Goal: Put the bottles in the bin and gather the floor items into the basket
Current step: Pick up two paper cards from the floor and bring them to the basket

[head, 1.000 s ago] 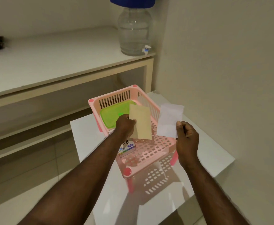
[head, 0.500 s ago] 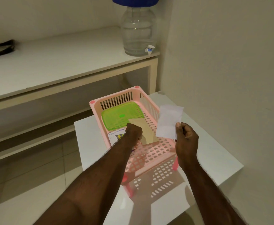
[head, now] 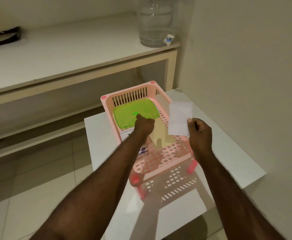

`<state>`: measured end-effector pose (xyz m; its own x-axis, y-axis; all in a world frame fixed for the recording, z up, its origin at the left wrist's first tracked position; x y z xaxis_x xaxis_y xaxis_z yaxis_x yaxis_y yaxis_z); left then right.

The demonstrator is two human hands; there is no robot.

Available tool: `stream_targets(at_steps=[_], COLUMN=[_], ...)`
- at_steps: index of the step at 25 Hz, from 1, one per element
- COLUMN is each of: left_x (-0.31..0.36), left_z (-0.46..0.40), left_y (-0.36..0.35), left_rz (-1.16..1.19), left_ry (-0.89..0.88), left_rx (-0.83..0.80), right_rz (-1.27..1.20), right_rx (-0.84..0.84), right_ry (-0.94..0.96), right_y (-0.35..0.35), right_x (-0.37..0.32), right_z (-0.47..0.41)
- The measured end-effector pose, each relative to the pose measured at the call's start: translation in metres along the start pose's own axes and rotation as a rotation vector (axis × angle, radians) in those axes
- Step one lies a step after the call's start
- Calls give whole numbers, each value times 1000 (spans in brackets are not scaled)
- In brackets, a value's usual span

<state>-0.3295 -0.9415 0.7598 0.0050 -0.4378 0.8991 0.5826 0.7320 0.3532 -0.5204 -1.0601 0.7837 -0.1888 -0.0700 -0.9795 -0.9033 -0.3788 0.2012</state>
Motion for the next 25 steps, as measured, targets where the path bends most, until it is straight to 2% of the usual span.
stream_targets(at_steps=[2,4,6,9,13,15,18,25], left_x=[20,24,3,-40,-73,-78,-79,-80], left_z=[2,12,18,33,54,58,61,60], left_y=[28,60,83,101,99,98,95,96], left_rz=[-103,-311,-530,-750,-810,-765,-711,-697], left_ry=[-191,-353,-366,-287,-322,-343,-351,-372], left_rx=[39,63,35,-49,-107,-85,-67,-38], right_rz=[130,293,471,702,1073,1201,1336,1351], right_rx=[-127,-313,-478,-679,-976,-1012,-981,-841], right_ry=[33,107,186,237,266,239,265,487], right_y=[-14,-32,-49,-71,-95,-102,-112,-124], right_x=[-2,-8,-11,-2,22,34,47,44], right_z=[-6,-7,-6,-5,3,3,6,13])
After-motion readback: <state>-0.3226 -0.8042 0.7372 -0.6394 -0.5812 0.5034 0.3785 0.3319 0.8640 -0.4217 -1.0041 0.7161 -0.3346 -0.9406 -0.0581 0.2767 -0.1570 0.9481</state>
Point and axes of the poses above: each hand's wrist, its own z-axis away from the middle knuckle, its own y-axis out of the back of the hand, x = y × z, the point moved 8 cm from there along -z, towards the middle knuckle, and after that the axes turned 8 degrees about -y, right-handed, at the moved point
